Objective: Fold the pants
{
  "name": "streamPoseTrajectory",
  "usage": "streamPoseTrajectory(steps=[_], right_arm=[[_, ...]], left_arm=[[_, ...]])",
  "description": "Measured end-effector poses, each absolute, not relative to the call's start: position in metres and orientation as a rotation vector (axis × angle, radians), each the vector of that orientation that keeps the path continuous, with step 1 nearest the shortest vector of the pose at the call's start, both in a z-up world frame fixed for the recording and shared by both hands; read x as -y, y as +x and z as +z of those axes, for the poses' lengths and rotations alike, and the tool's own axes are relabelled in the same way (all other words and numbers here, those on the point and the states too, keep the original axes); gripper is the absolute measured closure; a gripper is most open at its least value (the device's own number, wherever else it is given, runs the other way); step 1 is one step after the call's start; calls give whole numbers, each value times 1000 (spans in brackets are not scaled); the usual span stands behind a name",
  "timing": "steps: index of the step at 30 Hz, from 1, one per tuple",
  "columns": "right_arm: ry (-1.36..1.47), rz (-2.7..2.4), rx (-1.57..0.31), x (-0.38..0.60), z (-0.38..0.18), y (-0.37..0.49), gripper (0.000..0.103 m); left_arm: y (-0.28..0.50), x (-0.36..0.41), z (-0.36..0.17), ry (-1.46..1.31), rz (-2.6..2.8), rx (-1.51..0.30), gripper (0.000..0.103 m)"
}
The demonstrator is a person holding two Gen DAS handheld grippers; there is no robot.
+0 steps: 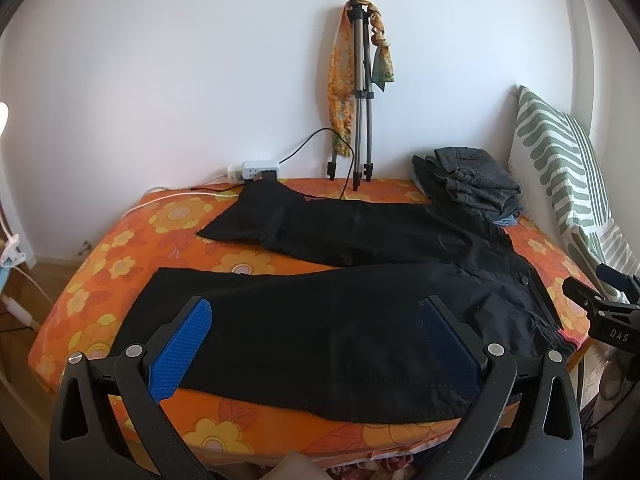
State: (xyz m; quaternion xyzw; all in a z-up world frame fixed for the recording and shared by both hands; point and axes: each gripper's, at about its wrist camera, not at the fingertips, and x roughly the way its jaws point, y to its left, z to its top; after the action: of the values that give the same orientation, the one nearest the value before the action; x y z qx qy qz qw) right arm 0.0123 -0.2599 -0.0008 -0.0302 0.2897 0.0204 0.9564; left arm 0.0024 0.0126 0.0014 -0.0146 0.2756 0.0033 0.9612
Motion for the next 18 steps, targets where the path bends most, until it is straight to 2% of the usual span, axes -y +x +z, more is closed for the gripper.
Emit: streamPoseTrajectory(steps=[18], right_arm=[[-55, 45, -593, 259, -2, 13, 0]], left_arm=[[3, -14, 2, -31, 11, -555, 0]])
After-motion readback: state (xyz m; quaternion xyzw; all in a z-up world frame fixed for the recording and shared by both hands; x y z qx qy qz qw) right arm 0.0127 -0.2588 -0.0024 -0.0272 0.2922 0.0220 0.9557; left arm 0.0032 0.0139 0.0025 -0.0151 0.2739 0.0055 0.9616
